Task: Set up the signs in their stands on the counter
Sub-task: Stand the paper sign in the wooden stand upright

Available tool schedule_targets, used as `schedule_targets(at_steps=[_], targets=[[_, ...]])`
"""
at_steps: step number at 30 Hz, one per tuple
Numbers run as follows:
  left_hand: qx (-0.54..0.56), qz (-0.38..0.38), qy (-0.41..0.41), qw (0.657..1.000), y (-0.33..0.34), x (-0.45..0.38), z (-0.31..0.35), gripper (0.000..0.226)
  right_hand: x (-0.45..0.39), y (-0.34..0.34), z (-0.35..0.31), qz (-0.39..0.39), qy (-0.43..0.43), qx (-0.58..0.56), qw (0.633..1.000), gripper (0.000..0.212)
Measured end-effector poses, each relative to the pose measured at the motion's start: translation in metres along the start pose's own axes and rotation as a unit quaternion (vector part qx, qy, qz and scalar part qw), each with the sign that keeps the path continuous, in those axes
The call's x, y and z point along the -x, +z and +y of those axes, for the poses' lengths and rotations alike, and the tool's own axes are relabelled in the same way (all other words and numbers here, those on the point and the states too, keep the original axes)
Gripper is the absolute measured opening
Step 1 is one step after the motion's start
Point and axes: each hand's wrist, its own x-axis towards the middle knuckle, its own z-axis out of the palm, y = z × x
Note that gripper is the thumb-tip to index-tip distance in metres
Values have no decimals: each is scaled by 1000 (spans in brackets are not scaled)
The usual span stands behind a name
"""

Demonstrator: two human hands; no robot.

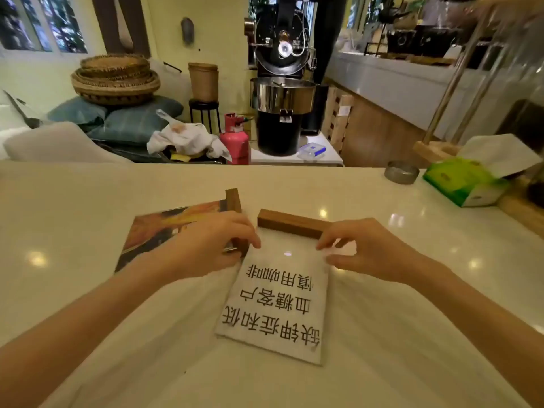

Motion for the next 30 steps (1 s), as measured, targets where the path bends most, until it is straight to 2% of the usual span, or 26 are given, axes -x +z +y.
schedule_targets(at_steps=[2, 6, 10, 14, 18, 22, 24, 26, 30], targets=[[-7, 2, 8, 1000, 8, 3, 3, 29, 6, 9, 1, 21, -19, -11, 1000, 22], [-32, -13, 22, 999, 30, 15, 2, 36, 19, 26, -1, 17, -31, -5, 999, 26], [-63, 39, 53, 996, 37, 22, -6, 32, 24, 32, 2, 26, -28, 31, 999, 29], [-94, 43, 79, 992, 39, 23, -9, 28, 29, 38, 3, 37, -71, 93, 992, 32], [-91, 43, 88, 991, 38, 22, -10, 28, 32, 43, 3, 64, -117, 149, 980, 25], [-44, 68, 62, 995, 39, 22, -8, 28, 30, 43, 6, 69, -131, 145, 978, 25], [9, 91, 38, 995, 39, 22, -11, 28, 28, 41, 8, 87, -125, 109, 982, 26], [67, 105, 17, 992, 35, 21, -12, 28, 26, 35, 10, 116, -96, 14, 988, 29], [188, 151, -67, 968, 18, 10, -6, 34, 19, 19, 15, 161, -45, -134, 977, 32]])
